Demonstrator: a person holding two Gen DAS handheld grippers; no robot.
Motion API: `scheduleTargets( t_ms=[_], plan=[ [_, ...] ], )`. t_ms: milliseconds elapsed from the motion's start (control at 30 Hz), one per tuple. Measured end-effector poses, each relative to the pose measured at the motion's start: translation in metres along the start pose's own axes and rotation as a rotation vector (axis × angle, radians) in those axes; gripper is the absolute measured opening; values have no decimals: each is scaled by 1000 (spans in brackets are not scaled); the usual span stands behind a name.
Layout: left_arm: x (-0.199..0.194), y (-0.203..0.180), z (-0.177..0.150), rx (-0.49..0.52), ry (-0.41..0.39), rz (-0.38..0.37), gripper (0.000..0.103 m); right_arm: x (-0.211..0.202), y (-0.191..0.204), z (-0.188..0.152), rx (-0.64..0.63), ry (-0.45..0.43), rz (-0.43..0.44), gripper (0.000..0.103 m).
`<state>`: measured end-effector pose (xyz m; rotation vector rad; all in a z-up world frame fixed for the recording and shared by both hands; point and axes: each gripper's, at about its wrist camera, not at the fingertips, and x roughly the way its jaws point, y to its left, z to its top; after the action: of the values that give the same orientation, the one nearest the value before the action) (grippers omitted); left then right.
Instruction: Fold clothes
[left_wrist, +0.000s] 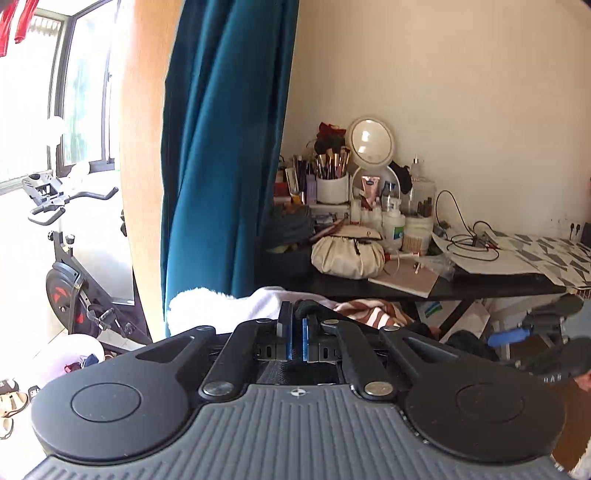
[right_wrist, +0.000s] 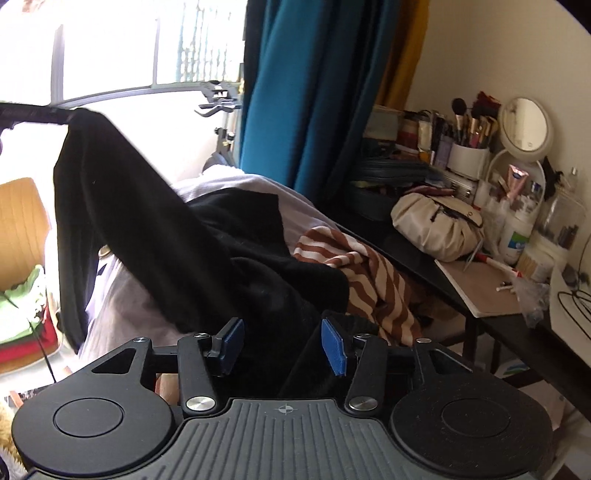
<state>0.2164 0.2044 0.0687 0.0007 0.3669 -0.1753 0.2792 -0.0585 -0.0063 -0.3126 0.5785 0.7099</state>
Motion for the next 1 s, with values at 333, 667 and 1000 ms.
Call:
scheduleTargets(
  t_ms=[333,667,1000],
  plan=[
    [-3,-4,12,-20,-17,19,5,47,59,-22,-376,4,-156,64],
    [21,-9,-45,121,138,57,8,50,29,6,-202,-59,-118,7],
    [82,-50,-134,370,372,50,37,50,-10,14,34,-45,-161,6]
  ],
)
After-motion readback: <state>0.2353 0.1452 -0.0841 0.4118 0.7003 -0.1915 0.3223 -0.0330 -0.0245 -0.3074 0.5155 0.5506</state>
